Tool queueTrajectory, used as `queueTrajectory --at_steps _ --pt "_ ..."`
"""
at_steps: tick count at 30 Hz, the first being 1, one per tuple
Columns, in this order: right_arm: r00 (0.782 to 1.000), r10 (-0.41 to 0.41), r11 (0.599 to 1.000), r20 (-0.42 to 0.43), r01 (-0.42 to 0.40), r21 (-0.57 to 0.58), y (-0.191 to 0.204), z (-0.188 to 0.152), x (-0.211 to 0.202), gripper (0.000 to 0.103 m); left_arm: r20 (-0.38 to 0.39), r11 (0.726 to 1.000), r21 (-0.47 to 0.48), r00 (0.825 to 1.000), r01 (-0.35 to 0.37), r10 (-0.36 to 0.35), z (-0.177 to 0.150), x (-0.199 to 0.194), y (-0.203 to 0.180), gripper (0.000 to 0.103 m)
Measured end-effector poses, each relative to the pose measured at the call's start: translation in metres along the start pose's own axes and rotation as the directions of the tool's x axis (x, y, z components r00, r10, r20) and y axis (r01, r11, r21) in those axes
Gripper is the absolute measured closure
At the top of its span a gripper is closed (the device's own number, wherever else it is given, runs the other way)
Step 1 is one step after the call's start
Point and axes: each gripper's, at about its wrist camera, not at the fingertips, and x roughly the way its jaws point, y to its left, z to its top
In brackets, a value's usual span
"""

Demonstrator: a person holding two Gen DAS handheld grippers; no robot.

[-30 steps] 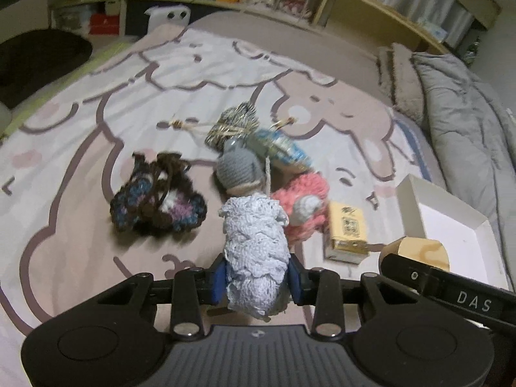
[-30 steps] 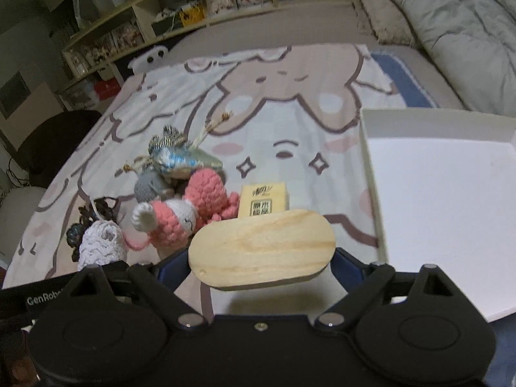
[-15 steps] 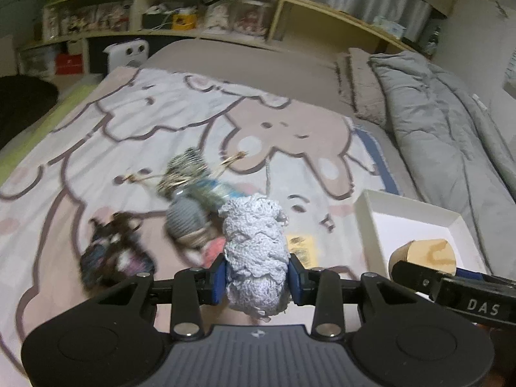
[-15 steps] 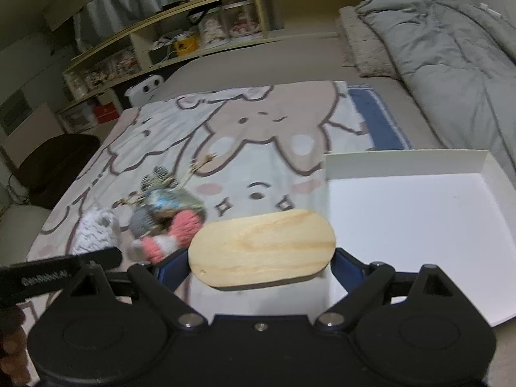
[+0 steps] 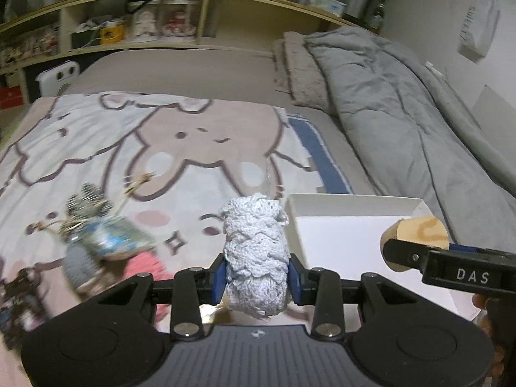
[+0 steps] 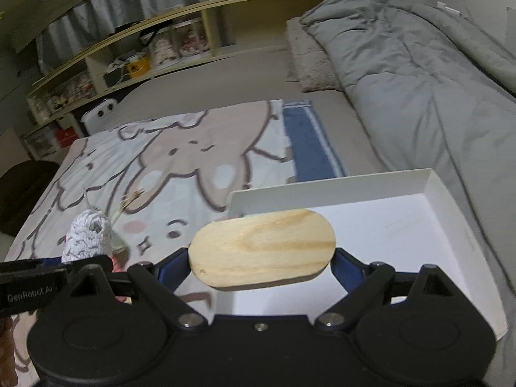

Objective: Organize objects
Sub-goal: 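Carry both held items into the white box and open both tools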

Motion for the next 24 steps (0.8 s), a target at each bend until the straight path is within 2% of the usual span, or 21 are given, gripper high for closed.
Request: queueTrajectory --at_steps 8,13,24 --pt "0.999 -0.053 0.998 0.006 0.052 0.02 -0.044 0.019 0.021 0.01 -0.021 0.998 0.025 0.998 0.064 -0.064 0.016 0.045 -0.044 0.064" --pt "0.999 -0.053 0.998 -0.012 0.053 0.042 -0.062 0.027 0.043 0.01 -0.044 0.995 0.022 0.994 0.099 -0.098 0.021 0.075 -0.062 0.064" --pt "0.995 -0.028 0.995 -0.092 0.037 0.095 -0.084 0.025 0.105 0.01 -0.104 0.996 0.005 0.99 0.092 -0.091 0.017 0.138 -0.064 0.064"
